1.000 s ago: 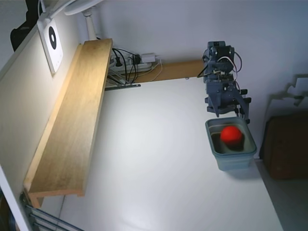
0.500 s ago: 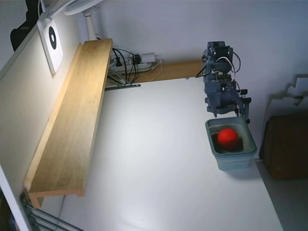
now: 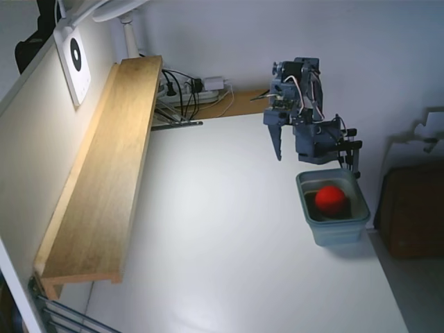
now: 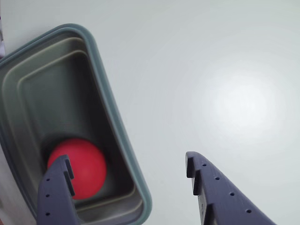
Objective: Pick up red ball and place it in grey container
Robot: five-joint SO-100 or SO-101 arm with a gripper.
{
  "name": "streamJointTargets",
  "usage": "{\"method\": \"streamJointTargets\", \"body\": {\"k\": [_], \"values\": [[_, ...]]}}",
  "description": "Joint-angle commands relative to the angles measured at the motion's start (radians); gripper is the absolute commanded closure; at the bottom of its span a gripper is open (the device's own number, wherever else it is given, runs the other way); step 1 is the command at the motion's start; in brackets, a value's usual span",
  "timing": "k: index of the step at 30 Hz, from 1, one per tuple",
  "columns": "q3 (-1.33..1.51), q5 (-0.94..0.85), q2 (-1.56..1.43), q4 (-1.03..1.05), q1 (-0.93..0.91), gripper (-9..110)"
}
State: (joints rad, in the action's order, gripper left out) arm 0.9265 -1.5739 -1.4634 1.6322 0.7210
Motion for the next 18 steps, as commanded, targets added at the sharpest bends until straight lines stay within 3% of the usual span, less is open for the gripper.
{"method": "streamJointTargets", "body": {"k": [1, 18], "values": [[0.016, 0.003, -0.094, 0.016, -0.074, 73], [0.151, 0.003, -0.281, 0.051, -0.492, 84]]}}
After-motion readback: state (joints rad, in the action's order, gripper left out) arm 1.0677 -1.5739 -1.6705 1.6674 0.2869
